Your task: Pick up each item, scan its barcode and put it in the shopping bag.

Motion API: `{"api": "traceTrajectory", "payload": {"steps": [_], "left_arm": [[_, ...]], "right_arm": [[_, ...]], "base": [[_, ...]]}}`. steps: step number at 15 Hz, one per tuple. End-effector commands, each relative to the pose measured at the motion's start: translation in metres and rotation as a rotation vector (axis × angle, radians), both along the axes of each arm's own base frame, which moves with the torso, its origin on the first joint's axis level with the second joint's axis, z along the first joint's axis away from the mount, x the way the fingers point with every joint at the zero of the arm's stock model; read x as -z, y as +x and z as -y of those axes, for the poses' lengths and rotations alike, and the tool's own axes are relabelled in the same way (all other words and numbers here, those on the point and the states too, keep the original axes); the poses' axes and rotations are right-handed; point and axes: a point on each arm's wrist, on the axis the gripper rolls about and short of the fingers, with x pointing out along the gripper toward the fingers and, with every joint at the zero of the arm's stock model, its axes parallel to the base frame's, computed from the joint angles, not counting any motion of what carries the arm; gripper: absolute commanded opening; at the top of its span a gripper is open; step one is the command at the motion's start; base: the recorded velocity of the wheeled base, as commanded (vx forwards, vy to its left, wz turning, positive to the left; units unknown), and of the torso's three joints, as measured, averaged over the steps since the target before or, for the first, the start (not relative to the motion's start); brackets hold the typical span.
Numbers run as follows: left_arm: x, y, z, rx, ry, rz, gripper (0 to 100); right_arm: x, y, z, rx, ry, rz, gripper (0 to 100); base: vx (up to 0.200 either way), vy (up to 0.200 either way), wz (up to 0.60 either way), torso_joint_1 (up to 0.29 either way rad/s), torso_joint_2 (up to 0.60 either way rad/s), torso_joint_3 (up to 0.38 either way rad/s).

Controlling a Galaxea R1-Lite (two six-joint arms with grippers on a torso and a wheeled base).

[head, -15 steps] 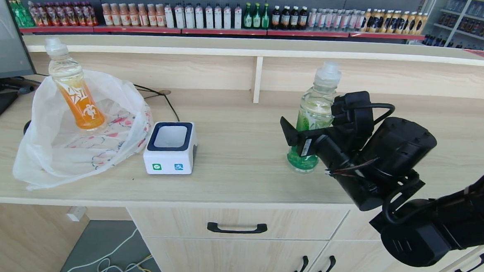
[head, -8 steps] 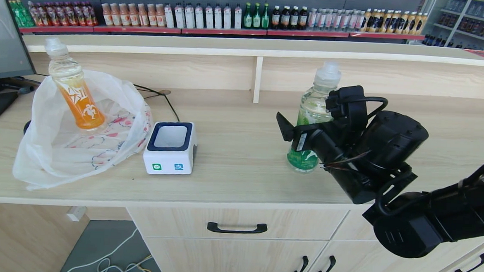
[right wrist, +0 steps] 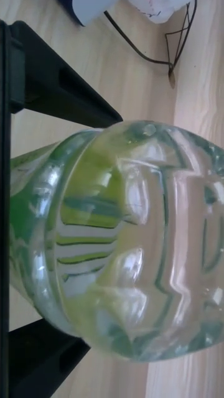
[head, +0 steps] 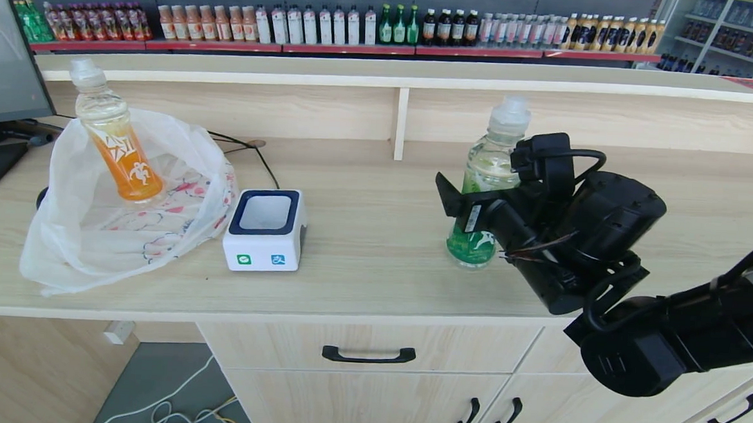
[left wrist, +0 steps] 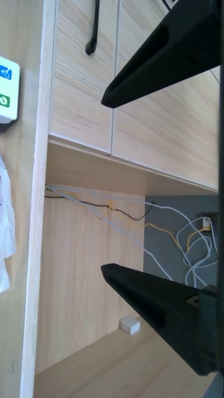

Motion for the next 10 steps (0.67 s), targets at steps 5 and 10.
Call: {"api": "traceTrajectory", "payload": {"steps": [5,10], "left_arm": [[0.0,0.0,0.0,-0.001,0.0,0.001,100],[0.0,0.0,0.0,0.0,0.0,0.001,100]], "right_arm": [[-0.0078,0.0017,0.0061,0.017,0.016,0.022,0],[-0.0095,0.0012,0.007,0.017,0.02,0.026,0]], "base": [[0.0,0.0,0.0,0.0,0.0,0.0],[0.0,0.0,0.0,0.0,0.0,0.0]]}}
